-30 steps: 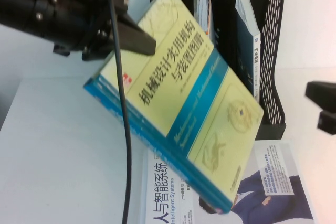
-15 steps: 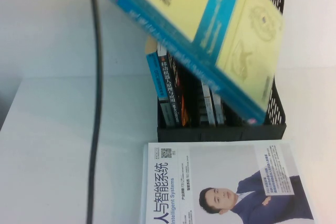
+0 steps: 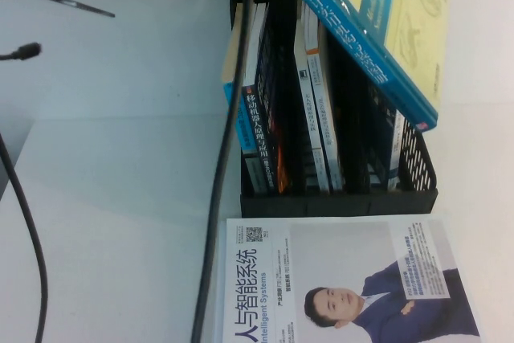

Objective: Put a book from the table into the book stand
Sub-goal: Place the book on the book shelf

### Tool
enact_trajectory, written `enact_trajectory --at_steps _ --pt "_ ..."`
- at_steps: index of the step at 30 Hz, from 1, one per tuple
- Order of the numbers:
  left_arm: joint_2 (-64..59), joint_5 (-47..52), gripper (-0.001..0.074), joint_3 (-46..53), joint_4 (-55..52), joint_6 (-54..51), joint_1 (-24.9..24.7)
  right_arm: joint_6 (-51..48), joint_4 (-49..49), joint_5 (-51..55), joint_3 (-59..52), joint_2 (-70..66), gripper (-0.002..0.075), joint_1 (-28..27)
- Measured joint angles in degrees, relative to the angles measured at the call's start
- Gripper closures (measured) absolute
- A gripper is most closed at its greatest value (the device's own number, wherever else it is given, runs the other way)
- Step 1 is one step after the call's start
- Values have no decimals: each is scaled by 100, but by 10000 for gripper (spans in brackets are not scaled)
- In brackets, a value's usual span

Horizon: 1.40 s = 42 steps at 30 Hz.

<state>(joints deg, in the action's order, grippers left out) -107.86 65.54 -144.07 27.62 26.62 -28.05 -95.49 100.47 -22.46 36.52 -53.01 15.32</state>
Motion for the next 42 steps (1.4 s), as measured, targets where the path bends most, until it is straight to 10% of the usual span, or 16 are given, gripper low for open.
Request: enact_trajectory --at_steps 21,42 --pt "-885 -668 540 -40 -3090 1419 -1529 566 13 1142 0 0 727 0" --pt "-1870 -1661 542 -40 -4373 2185 -1690 675 13 1606 0 0 727 0"
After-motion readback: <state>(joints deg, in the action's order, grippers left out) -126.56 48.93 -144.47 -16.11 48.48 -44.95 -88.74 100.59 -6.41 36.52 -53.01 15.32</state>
